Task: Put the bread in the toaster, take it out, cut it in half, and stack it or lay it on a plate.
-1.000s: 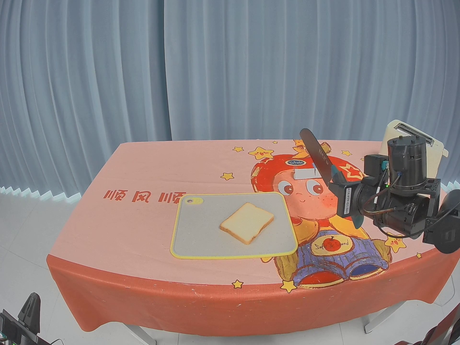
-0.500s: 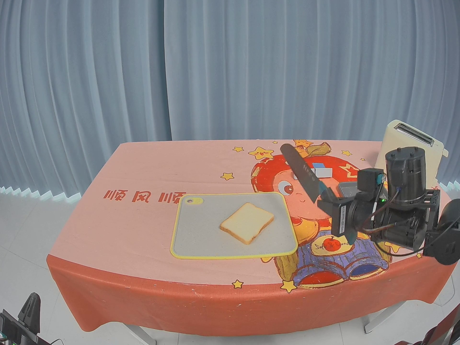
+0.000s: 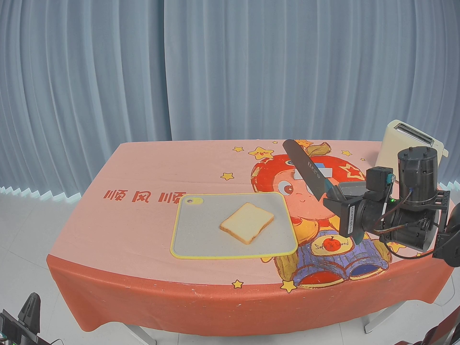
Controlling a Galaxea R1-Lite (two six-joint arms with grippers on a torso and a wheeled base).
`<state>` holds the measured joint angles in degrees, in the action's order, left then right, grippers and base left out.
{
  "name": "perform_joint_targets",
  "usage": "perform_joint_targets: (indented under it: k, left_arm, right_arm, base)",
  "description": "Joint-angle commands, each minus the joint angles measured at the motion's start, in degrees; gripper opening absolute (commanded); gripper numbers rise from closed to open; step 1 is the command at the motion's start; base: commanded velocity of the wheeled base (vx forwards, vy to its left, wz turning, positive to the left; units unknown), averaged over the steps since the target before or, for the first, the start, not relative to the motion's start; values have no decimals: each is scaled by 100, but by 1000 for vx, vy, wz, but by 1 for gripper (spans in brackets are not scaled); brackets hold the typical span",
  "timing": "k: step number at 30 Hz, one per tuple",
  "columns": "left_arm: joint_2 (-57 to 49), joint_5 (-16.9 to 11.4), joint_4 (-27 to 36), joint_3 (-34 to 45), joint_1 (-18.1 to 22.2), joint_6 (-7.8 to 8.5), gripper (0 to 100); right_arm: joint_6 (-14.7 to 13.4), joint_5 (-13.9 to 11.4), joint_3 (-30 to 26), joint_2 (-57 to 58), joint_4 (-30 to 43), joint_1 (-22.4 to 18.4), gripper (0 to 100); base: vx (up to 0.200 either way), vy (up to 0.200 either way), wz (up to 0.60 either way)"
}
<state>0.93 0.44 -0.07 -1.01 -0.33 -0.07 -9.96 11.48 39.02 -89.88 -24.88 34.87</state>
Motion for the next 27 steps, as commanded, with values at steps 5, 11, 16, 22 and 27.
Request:
perform_joint_targets:
  k: [5,11,16,22,27]
  left_arm:
    - [-22,0,-1,101,-2,-1,0]
    - [-22,9,-1,101,-11,7,0]
    - [-22,26,-1,101,-2,-10,0]
    - [-22,0,7,101,-11,7,0]
    - [-22,-88,-1,101,-11,86,0]
  right_arm:
    - [3,-6,35,6,-8,170,0]
    - [108,-15,150,6,-8,372,0]
    - [117,-357,141,6,-8,275,0]
    - [161,-674,70,85,1,240,0]
    - [328,-832,-26,76,-8,231,0]
  base:
    - [0,0,0]
    - [0,0,0]
    - [0,0,0]
    - [0,0,0]
    - [0,0,0]
